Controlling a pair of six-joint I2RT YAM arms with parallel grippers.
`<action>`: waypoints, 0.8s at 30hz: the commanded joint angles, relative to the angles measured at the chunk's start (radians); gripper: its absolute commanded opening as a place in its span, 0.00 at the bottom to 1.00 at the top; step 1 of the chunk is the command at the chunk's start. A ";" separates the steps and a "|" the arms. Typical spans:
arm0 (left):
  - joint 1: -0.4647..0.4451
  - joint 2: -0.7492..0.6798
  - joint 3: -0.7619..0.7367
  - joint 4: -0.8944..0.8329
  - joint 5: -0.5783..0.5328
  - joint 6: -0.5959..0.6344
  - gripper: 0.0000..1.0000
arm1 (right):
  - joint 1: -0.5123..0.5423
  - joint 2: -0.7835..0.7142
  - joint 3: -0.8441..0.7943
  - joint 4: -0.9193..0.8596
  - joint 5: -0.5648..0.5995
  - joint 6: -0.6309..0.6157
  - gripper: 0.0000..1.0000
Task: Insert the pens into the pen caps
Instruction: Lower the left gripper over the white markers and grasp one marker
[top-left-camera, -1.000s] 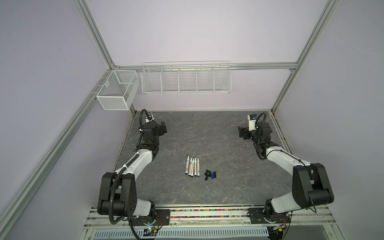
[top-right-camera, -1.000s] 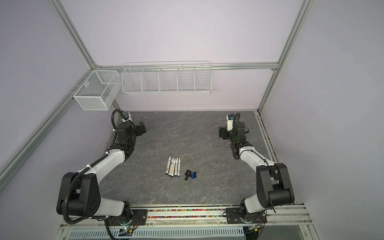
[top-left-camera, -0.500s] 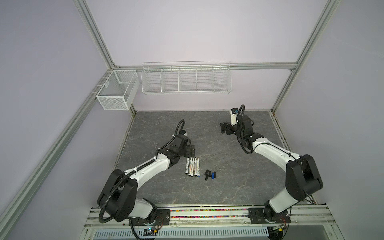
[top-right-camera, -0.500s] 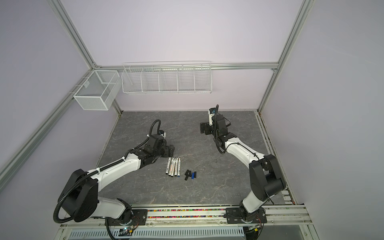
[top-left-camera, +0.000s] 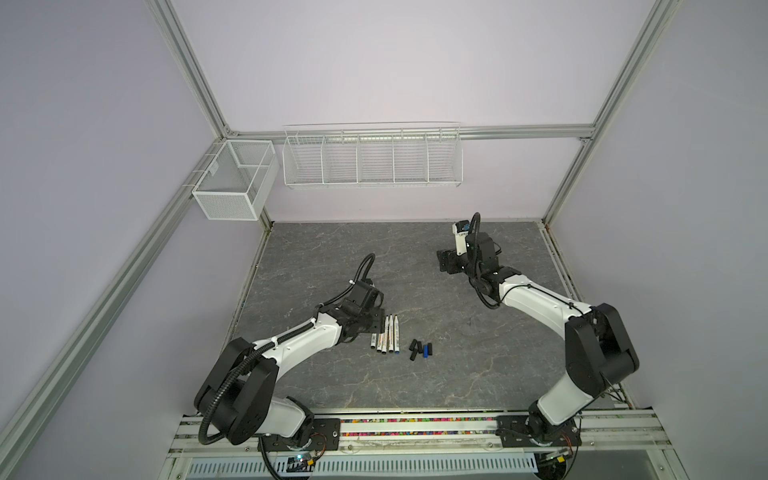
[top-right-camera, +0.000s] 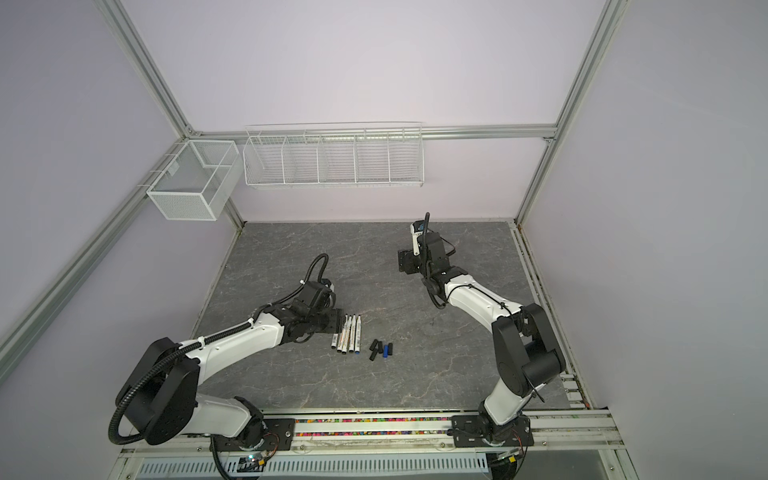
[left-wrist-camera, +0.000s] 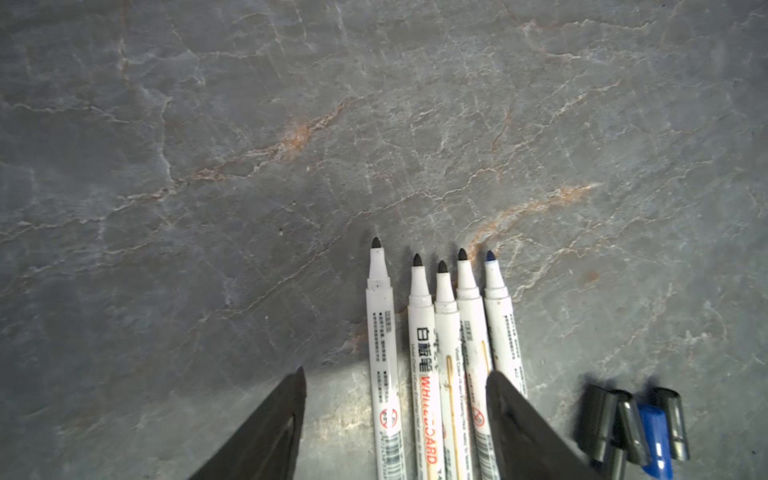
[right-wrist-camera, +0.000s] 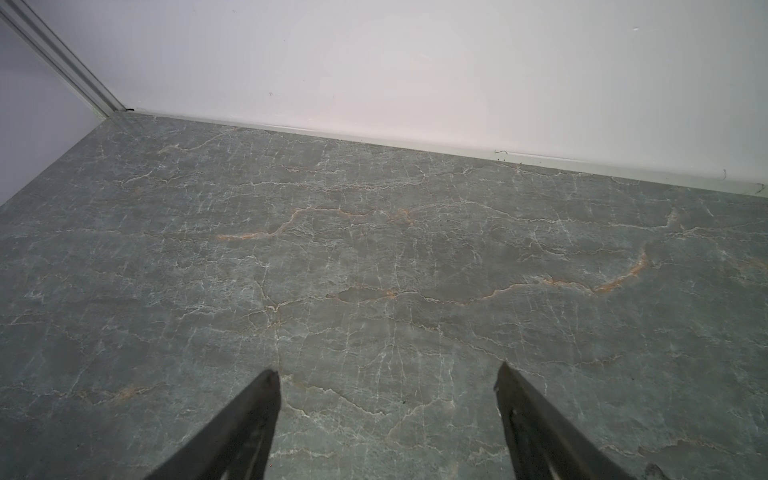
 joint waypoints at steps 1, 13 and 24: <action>-0.004 0.010 -0.017 -0.009 0.010 -0.029 0.65 | 0.004 0.007 0.002 -0.006 0.023 0.024 0.82; -0.004 0.144 0.030 -0.026 0.020 -0.034 0.42 | 0.004 0.003 0.002 -0.012 0.034 0.032 0.78; -0.004 0.185 0.022 -0.052 0.044 -0.047 0.27 | 0.004 -0.001 -0.006 -0.009 0.074 0.046 0.78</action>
